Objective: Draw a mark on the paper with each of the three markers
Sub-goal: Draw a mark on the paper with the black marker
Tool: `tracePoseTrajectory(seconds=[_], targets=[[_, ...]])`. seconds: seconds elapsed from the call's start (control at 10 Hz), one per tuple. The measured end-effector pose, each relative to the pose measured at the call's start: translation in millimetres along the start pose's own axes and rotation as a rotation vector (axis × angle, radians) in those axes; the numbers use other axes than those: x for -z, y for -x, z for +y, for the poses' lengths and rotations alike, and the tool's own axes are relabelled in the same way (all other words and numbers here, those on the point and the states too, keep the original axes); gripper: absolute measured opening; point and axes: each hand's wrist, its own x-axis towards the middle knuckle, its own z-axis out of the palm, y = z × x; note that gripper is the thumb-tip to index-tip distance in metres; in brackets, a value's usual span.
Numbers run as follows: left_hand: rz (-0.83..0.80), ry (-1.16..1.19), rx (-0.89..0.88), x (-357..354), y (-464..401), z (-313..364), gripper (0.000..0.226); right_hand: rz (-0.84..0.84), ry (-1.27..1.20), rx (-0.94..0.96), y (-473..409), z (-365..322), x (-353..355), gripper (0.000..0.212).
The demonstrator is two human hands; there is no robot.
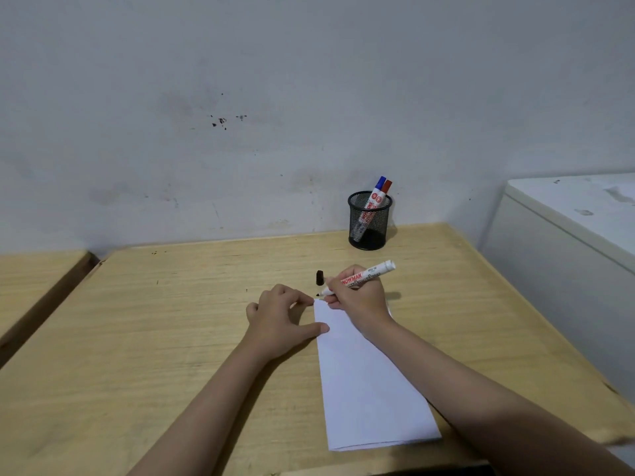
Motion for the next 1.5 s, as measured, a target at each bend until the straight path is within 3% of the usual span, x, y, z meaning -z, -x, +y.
tracePoseTrajectory(seconds=[0.3, 0.5, 0.9, 1.5], targets=[[-0.006, -0.186, -0.064, -1, -2, -6, 0.053, 0.020, 0.029, 0.056, 0, 7, 2, 0.028], [-0.001, -0.174, -0.048, -1, -4, -10, 0.057, 0.014, 0.073, 0.089, -1, 11, 3, 0.029], [-0.001, -0.173, -0.026, -2, -8, -12, 0.041, -0.037, 0.113, 0.116, -9, 20, 4, 0.025], [0.024, -0.179, -0.027, -3, -9, -9, 0.041, -0.089, 0.180, 0.036, -8, 13, 1, 0.020]])
